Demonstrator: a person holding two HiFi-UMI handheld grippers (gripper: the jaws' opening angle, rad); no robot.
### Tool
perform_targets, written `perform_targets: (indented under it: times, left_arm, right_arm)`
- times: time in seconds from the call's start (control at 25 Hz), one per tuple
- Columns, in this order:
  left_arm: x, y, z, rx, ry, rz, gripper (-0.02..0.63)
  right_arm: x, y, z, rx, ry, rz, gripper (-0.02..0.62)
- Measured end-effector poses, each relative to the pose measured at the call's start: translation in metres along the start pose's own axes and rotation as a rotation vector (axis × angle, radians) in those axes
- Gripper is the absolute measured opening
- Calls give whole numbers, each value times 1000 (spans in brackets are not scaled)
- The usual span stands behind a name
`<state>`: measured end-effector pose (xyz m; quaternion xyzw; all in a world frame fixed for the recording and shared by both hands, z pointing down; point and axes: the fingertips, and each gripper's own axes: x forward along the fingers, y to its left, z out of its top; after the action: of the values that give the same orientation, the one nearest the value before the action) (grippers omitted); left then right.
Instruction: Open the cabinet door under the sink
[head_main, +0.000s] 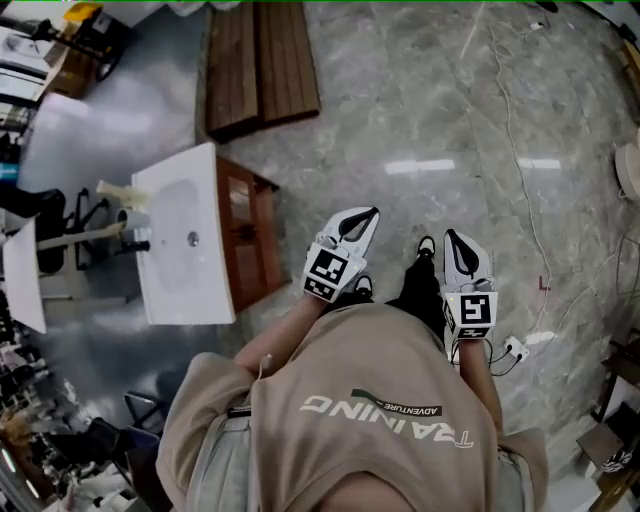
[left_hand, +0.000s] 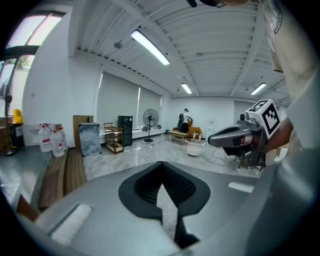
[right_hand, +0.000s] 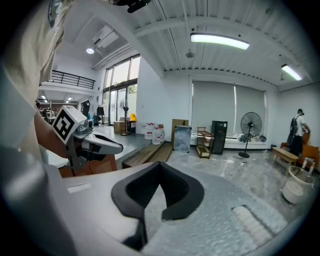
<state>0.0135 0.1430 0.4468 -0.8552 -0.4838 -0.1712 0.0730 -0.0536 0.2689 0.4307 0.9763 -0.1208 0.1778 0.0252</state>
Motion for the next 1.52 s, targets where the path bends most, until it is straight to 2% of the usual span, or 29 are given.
perform_targets:
  times: [0.16,0.36,0.56,0.84,1.0,1.16,1.32,1.4,1.52]
  left_arm:
    - [11,36,-1,-57,4,157,17]
    - [31,63,15,-195,-19,368,17]
    - [49,71,35,-220,-40,515,17]
    - [38,71,32,-324,-37,712,17]
    - [24,69,26,-346,-18,778,17]
    - [6,68,10,-359,15,833,17]
    - [5,72,-8,-403,-8,840,17]
    - [4,82,-11,-401,-33,836,17]
    - [-1,98,-12,-386,-52,836,17]
  right_arm:
    - [47,-17,16,-50,-30,134,2]
    - [102,-51,55,-161,-91,334,3]
    - [134,-90,55,-186,-77,458,2]
    - [162,-79,53,-201,-52,680,2]
    - [176,-56,68,-223,-98,777,2]
    - [186,-27,69,-227,-82,856,2]
    - [189,3,71,-273,-75,933,2]
    - [194,14,81,-294,-90,944,2]
    - [203,17,95,-318,-100,904,2]
